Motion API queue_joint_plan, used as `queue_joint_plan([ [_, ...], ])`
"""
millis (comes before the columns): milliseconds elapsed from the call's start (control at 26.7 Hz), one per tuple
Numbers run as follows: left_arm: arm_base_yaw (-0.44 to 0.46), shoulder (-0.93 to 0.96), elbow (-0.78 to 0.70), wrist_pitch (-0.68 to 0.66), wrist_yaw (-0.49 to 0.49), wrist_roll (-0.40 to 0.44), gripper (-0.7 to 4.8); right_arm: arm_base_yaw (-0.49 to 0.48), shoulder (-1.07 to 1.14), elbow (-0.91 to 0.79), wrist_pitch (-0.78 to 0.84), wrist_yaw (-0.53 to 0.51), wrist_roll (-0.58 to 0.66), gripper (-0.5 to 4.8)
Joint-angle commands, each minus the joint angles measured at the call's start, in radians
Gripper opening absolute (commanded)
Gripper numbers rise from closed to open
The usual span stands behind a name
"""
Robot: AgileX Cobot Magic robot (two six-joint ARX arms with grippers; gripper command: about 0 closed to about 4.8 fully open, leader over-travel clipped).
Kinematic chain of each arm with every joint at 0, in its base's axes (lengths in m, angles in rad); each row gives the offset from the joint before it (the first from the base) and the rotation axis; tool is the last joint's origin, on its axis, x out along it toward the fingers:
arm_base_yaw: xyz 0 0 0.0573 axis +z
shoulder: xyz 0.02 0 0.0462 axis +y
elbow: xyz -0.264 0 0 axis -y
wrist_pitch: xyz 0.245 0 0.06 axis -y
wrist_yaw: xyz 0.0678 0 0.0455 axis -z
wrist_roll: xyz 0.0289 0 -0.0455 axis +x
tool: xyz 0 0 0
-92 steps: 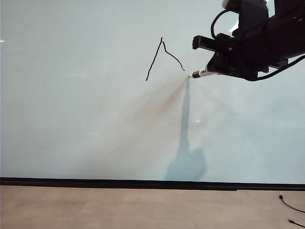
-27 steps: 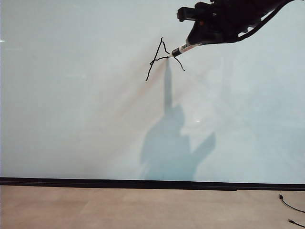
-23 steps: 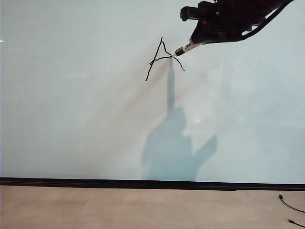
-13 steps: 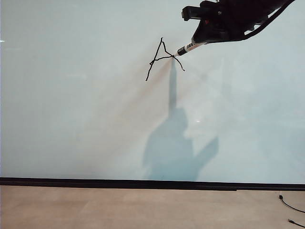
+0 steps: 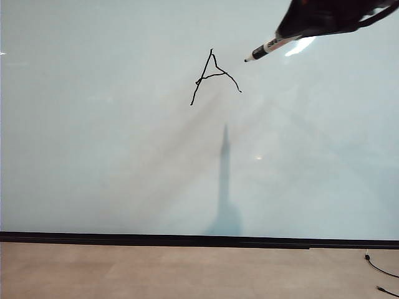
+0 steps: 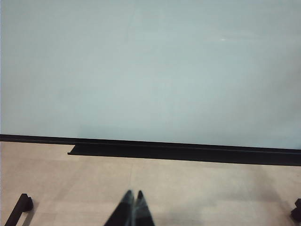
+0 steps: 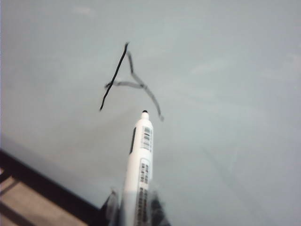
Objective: Pick up the pen on the shelf to the right of the whiteboard and write the letter A.
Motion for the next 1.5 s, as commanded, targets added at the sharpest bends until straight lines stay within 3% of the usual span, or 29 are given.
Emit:
queue_joint_plan([
  [37, 0.000, 0.000, 0.003, 0.006, 0.003, 0.004, -0.05, 0.002, -0.090, -0.039, -0.066, 0.049, -0.022, -0.09],
  [262, 0.000, 0.000, 0.003, 0.006, 0.003, 0.004, -0.05, 0.003, -0.292, -0.163, -0.143, 0.124, -0.022, -0.09],
  [824, 0.000, 0.000, 0.003, 0.006, 0.004, 0.004, -0.05, 0.003, -0.838, -0.452, -0.326, 0.145, 0.028, -0.09],
  [1124, 0.000, 0.000, 0.003, 0.006, 0.004, 0.004, -0.04, 0.004, -0.993, -0.548, -0.364, 0.154, 0.058, -0.09],
  [1499, 0.000, 0.000, 0.003, 0.006, 0.003, 0.004, -0.04, 0.003, -0.992, -0.562, -0.407, 0.154, 0.060, -0.09],
])
